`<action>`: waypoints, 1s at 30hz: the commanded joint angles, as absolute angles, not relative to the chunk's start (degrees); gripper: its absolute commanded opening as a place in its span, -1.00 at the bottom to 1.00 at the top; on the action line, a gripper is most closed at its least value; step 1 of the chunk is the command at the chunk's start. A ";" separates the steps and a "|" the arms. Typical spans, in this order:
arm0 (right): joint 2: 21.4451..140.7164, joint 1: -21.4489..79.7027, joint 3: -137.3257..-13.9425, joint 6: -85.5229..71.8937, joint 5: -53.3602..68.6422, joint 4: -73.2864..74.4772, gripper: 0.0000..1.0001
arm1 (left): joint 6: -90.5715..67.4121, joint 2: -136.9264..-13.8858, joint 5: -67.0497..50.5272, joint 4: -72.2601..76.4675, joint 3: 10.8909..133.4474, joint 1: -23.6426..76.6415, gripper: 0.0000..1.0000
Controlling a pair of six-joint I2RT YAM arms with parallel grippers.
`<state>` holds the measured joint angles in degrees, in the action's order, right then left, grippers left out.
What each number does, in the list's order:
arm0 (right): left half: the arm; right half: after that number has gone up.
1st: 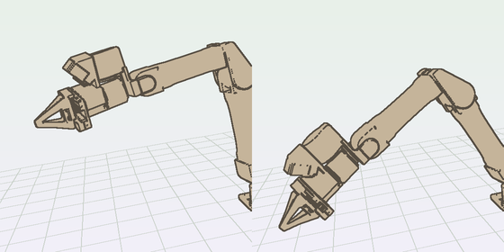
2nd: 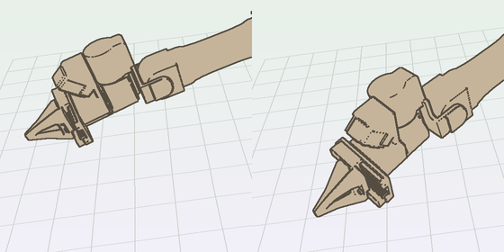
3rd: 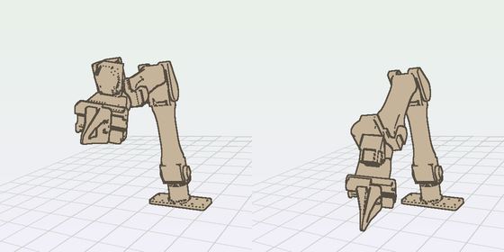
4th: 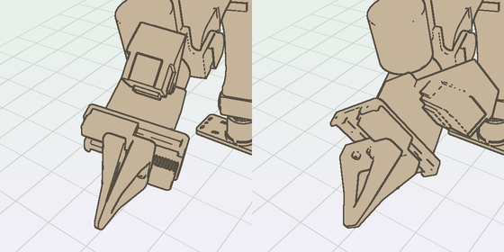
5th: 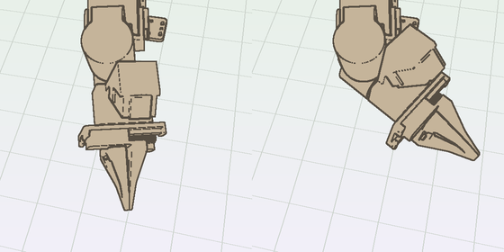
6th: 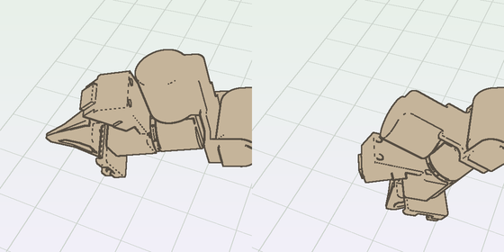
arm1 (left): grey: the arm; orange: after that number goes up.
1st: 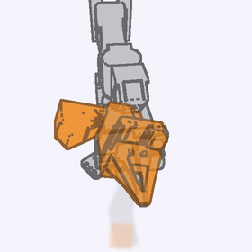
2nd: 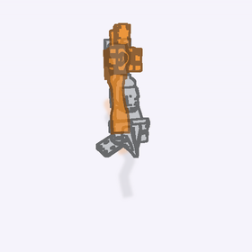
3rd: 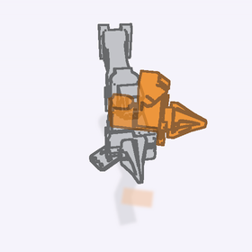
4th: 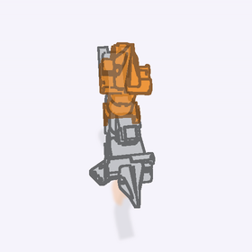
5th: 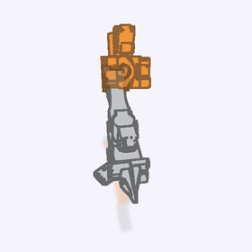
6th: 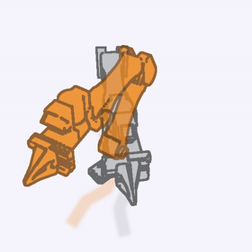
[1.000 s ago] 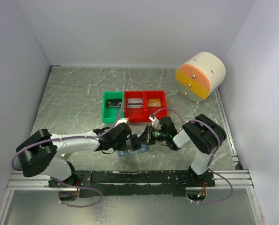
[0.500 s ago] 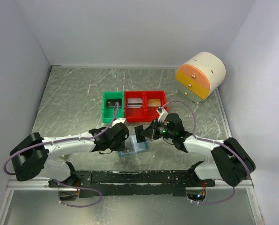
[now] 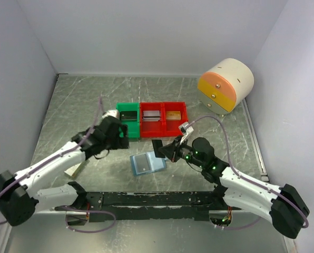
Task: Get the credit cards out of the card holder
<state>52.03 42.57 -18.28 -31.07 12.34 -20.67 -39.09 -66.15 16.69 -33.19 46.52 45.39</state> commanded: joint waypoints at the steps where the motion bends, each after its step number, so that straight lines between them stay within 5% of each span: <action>1: 47.43 49.26 -16.13 -21.97 2.05 -22.37 -1.00 | -29.59 -61.98 13.44 -38.23 51.69 33.60 0.98; 9: 49.49 56.34 -15.87 -13.07 -1.67 -25.05 -1.00 | -23.19 -60.46 7.89 -36.64 51.11 11.58 1.00; 20: 53.49 62.79 -19.00 -0.71 -6.56 -26.57 -1.00 | -23.85 -57.36 10.44 -35.66 49.97 11.37 1.00; 30: 75.73 62.85 -45.26 20.47 -17.37 -12.72 -1.00 | -23.50 -49.46 14.20 -34.45 48.89 11.35 0.99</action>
<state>68.93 62.65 -35.53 8.75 -11.05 -18.15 -24.29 -52.40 11.99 -36.34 49.60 11.66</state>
